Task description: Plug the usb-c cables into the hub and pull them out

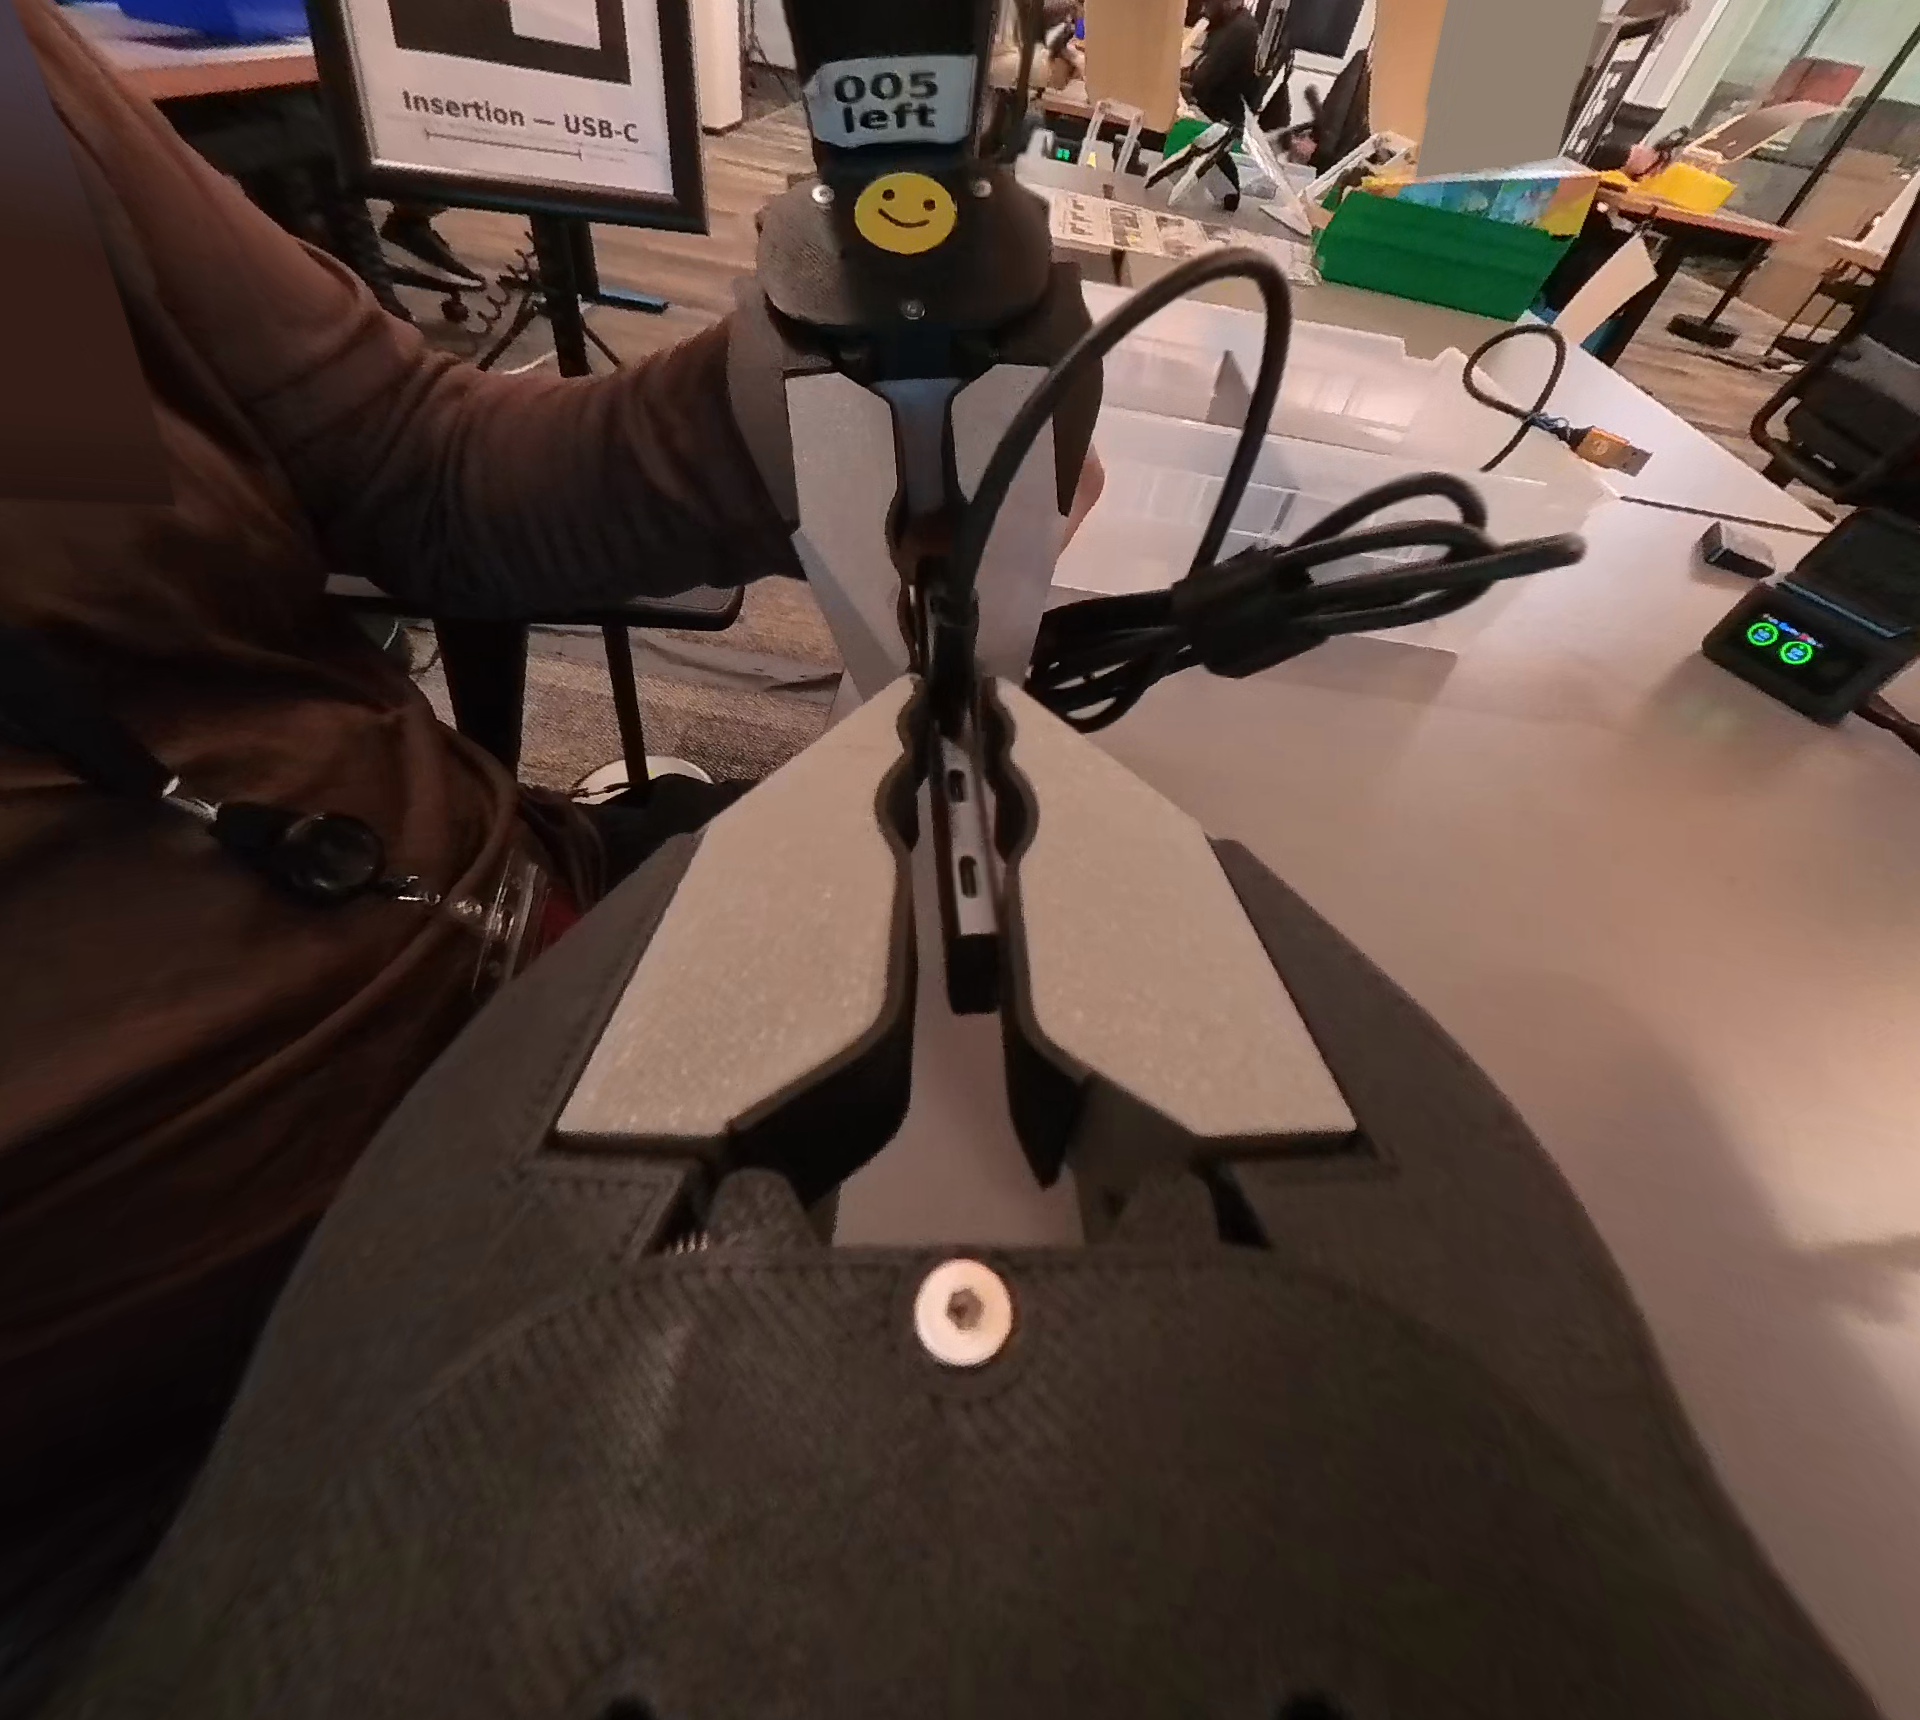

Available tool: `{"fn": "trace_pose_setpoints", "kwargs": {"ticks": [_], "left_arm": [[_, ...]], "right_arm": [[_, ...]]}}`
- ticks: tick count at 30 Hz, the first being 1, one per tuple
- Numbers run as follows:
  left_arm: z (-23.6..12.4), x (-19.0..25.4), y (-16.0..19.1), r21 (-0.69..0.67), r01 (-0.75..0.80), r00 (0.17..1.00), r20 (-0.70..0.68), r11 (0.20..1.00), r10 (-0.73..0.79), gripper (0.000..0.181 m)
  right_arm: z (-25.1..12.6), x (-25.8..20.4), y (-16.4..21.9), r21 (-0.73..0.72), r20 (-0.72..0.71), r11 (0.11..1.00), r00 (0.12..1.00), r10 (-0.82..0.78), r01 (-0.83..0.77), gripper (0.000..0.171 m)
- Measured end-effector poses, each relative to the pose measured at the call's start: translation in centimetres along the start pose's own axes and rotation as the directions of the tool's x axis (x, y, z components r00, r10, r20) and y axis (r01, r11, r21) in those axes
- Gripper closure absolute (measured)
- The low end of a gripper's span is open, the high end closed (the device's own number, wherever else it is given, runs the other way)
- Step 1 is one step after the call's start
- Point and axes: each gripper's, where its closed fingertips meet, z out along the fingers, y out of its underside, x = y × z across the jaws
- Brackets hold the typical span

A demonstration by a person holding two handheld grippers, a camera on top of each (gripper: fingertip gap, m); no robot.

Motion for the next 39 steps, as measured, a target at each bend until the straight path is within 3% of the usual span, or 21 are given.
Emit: {"fn": "trace_pose_setpoints", "kwargs": {"ticks": [23,28,31,34,39], "left_arm": [[2.1,-1.3,-0.3,0.078,0.067,0.997,0.043,0.995,-0.071,0.173],[1.5,-1.6,-0.6,0.085,0.075,0.995,0.063,0.994,-0.081,0.173],[2.9,-0.9,0.1,0.055,0.099,0.994,0.033,0.994,-0.1,0.174],[5.4,-1.3,3.0,-0.11,-0.01,0.991,0.13,0.994,0.025,0.174],[4.0,-1.5,1.6,-0.061,-0.016,0.991,0.13,0.998,0.024,0.173]], "right_arm": [[0.5,1.5,1.3,0.012,-0.026,1.0,1.0,-0.001,0.001,0.167],[0.6,1.7,0.6,0.1,-0.013,0.994,0.999,0.046,-0.044,0.167],[0.5,2.4,-2.6,0.315,0.002,0.94,0.991,0.137,-0.131,0.167],[0.7,2.9,-2.2,0.246,-0.043,0.964,0.992,0.115,-0.101,0.168],[-3.3,4.1,-3.9,0.283,-0.165,0.958,0.981,0.106,-0.056,0.168]]}}
